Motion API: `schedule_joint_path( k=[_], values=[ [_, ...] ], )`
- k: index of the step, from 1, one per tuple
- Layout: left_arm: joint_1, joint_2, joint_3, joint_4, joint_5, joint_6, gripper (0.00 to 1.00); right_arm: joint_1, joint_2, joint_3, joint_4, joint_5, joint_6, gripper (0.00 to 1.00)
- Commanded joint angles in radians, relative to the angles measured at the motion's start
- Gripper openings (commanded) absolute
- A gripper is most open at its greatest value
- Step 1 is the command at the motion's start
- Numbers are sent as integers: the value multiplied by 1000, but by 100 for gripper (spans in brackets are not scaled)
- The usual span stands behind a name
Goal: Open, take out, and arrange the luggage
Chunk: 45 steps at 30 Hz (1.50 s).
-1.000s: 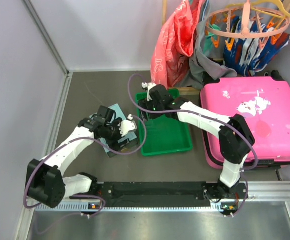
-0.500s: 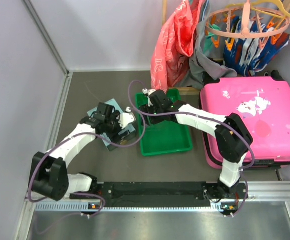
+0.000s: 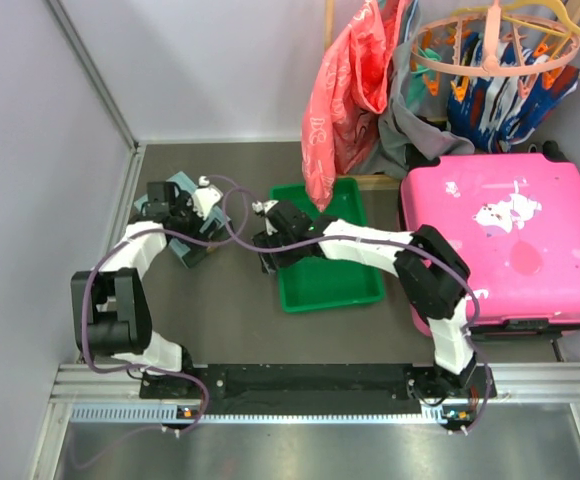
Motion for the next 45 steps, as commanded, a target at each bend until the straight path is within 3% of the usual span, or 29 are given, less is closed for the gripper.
schedule_joint_path(
  k=[1,4,5,11,16,22,27,34,36,37,40,45],
  values=[
    [108,96,7,-124,-26,6,83,47,65,93,1,-63,3,59],
    [155,97,22,-139,-3,22,83,81,94,135,-5,-73,-5,44],
    [163,91,24,-142,8,31,83,88,101,166,-9,-76,-6,35],
    [204,70,25,-165,42,42,83,95,166,286,-29,-70,-13,21],
    [221,69,27,-176,54,43,83,43,275,418,0,-53,77,17],
    [229,70,27,-184,65,46,83,-34,327,468,138,74,194,16],
    [229,71,30,-184,71,48,83,-66,399,548,210,163,219,14],
    [229,74,34,-187,72,43,83,-83,545,781,288,157,225,13],
    [230,71,40,-193,72,40,83,-86,554,795,320,159,211,19],
    [229,66,45,-199,80,37,83,-85,543,791,336,151,172,31],
    [232,37,63,-236,101,26,83,-80,491,705,374,134,96,50],
    [241,-10,132,-248,167,-61,84,-53,339,551,480,87,-21,63]
  ],
)
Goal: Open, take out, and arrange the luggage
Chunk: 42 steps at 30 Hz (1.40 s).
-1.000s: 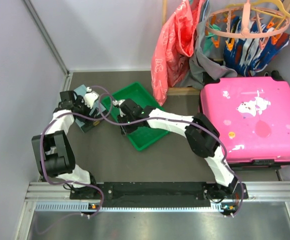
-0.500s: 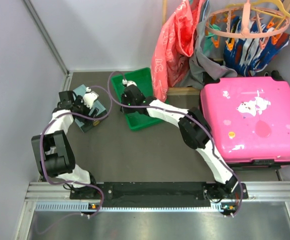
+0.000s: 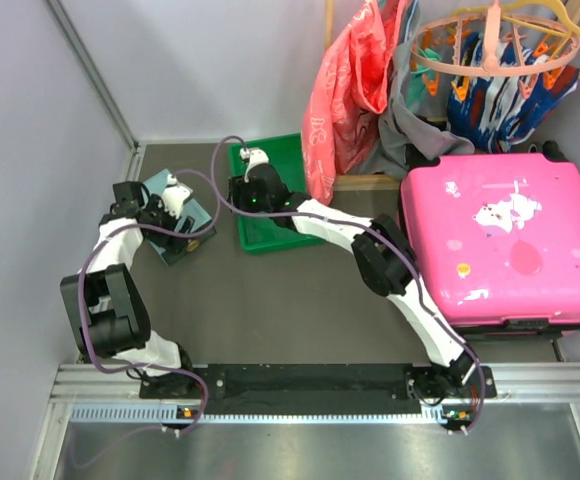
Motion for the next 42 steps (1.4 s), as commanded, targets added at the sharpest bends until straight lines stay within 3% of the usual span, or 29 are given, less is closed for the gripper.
schedule_joint_path(
  k=[1,7,12,20,24,30,36,39,42],
  values=[
    [17,-35,71,-114,51,-171,84,27,-153,-61,123,-45,-145,64],
    [18,17,147,36,-119,-353,84,119,-97,40,-2,-44,-171,64],
    [20,54,157,23,-172,-350,83,148,-81,36,-31,-62,-101,63],
    [18,-118,-13,-136,-12,-62,84,148,-279,-159,-109,5,-170,64],
    [18,-151,-112,-94,-17,64,84,138,-383,-294,-132,35,-199,65],
    [18,-10,-86,26,-244,-19,80,86,-514,-435,-183,50,-200,65],
    [18,105,-52,285,-512,-51,80,20,-645,-568,-224,99,-202,66],
    [17,144,-6,371,-584,-60,80,-3,-716,-630,-238,131,-196,66],
    [12,118,23,357,-520,-46,80,-11,-767,-668,-261,172,-217,67]
  ],
)
